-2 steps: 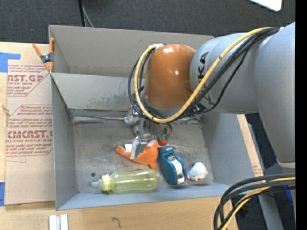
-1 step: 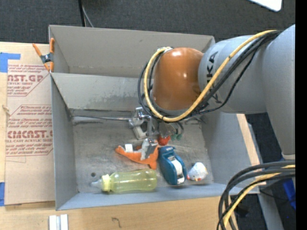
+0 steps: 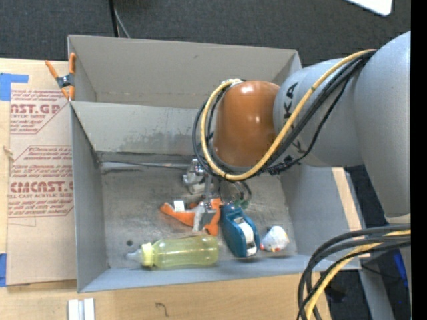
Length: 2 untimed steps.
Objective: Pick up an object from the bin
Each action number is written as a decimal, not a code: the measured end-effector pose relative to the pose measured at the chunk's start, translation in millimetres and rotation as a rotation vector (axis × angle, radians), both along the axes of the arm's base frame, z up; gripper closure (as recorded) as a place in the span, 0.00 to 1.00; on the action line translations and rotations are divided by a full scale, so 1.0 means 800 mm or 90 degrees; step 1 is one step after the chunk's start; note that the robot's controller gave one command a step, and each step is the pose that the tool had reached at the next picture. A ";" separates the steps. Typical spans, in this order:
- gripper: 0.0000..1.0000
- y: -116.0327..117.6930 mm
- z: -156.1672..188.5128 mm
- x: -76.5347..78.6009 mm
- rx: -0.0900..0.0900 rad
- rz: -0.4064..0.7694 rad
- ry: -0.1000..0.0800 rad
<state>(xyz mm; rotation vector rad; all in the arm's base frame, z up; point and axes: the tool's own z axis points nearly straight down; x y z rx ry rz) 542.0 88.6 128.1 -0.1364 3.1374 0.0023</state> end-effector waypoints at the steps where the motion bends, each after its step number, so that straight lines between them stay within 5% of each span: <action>1: 0.00 -0.019 -0.064 0.008 0.000 0.012 -0.002; 2: 1.00 -0.020 -0.082 0.017 0.003 -0.020 -0.002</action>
Offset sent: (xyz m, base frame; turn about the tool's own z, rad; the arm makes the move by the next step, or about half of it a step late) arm 0.0071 -0.0222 -0.0581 0.1232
